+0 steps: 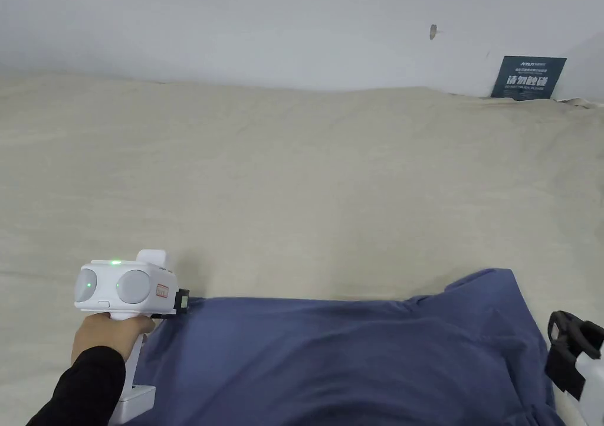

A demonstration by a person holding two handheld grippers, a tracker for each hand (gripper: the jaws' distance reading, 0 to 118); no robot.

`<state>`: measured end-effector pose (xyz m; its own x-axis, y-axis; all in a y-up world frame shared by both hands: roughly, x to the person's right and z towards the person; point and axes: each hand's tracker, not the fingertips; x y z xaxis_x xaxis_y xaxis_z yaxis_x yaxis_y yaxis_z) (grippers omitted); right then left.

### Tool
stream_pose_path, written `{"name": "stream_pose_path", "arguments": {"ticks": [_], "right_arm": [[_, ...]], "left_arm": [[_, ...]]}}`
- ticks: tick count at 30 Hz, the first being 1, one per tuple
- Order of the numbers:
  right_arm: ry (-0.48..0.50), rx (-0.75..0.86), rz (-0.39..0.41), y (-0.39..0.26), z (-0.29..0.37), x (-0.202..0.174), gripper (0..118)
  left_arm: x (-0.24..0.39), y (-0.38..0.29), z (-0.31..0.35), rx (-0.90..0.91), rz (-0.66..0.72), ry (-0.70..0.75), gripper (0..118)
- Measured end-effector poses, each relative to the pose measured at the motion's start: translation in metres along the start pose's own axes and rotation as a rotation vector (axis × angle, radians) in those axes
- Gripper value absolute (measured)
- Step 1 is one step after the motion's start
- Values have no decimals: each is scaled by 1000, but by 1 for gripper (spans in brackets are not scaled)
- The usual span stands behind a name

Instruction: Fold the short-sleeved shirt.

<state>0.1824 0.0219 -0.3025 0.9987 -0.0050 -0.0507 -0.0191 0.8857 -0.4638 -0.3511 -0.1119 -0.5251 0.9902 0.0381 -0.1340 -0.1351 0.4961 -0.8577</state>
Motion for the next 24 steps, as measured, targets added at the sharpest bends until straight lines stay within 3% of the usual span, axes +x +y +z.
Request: {"name": "stream_pose_path", "arguments": {"ticks": [10,11,12,13,14,15,19,22,24], "right_arm": [[13,-225,-61,19,-90,37,3],[12,-271,-65,17,-101,41,12],[-8,-306,-58,16,-111,44,29],[-9,-345,-42,15,-121,46,57],[-15,-381,-39,11,-130,48,74],[-17,-401,-26,9,-138,50,83],[-39,-478,-29,0,-161,55,82],[-52,-517,-56,-7,-170,57,66],[-55,-535,-37,-12,-171,54,63]], "left_arm": [[-2,-20,73,169,20,-80,2],[-3,-21,78,177,24,-90,2],[-3,-22,82,183,26,-95,2],[-2,-22,86,185,27,-98,2],[-2,-23,89,191,27,-99,2],[-2,-23,91,193,27,-101,2],[0,-24,92,191,31,-102,2],[-1,-25,90,183,36,-104,2],[1,-27,89,178,35,-100,2]]}}
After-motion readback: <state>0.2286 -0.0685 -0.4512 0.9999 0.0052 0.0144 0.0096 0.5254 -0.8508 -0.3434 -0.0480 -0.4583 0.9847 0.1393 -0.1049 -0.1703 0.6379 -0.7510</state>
